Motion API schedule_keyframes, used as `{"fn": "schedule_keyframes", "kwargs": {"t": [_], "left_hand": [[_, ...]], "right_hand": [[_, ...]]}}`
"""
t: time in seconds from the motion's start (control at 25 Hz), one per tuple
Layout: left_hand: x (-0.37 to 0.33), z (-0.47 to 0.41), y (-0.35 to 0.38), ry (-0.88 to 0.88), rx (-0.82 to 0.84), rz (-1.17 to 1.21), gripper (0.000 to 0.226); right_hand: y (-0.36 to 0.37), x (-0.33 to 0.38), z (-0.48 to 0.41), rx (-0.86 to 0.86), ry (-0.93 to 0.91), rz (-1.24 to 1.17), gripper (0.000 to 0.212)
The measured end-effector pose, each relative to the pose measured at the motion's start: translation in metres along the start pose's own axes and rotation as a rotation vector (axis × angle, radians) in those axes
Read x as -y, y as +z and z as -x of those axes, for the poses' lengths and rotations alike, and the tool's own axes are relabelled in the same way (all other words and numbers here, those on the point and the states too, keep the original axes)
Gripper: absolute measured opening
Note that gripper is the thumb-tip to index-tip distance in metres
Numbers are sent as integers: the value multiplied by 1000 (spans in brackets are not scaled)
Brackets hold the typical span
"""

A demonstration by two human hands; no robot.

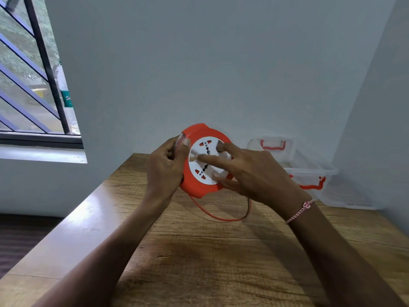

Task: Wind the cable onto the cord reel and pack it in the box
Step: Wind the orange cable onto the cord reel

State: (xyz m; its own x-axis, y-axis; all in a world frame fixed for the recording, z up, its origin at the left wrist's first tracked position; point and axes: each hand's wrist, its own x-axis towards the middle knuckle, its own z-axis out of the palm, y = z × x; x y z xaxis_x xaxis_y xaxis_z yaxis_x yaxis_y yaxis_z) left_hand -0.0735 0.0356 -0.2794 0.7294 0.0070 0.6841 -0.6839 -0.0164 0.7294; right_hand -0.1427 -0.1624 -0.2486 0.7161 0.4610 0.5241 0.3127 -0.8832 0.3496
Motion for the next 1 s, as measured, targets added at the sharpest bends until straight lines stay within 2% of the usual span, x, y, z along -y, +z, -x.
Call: {"fn": "schedule_keyframes", "kwargs": {"t": [0.08, 0.36, 0.72, 0.84, 1.0], "left_hand": [[-2, 1, 1, 1, 11, -5, 14], [-1, 4, 4, 20, 15, -38, 13], [0, 4, 4, 0, -3, -61, 10], [1, 4, 3, 4, -24, -53, 14], [2, 11, 15, -18, -107, -46, 18]], "right_hand": [[1, 1, -1, 43, -11, 61, 60], [2, 6, -1, -167, -26, 52, 64], [15, 18, -1, -196, 124, -123, 68], [16, 22, -2, -199, 197, -178, 68], [17, 35, -13, -396, 471, -370, 67]]}}
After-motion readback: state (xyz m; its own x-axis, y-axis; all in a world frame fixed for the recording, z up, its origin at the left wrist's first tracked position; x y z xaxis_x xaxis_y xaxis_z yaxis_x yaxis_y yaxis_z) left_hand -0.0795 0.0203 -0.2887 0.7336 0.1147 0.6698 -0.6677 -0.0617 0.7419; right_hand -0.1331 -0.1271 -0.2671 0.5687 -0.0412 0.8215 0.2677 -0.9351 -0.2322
